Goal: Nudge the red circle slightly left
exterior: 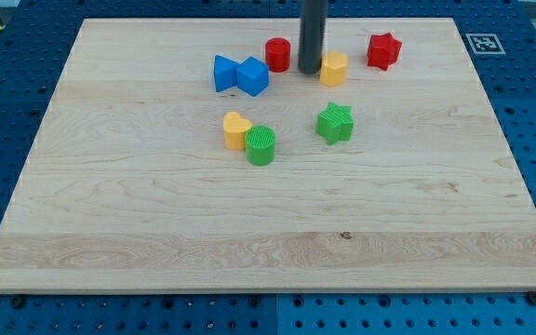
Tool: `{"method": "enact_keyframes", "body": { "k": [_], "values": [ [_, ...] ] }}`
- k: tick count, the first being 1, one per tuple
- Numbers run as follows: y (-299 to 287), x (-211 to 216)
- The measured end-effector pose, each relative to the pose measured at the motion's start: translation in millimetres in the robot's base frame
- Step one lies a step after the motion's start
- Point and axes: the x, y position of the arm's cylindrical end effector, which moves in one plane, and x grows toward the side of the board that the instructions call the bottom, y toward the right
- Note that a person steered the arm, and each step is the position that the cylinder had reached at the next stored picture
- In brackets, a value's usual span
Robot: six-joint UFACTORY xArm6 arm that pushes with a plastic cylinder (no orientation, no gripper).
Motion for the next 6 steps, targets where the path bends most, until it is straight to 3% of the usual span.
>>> {"method": "enact_keyframes", "body": {
  "k": [2,4,6],
  "values": [
    [57,-31],
    [3,-30],
    [-41,26]
  ]
}}
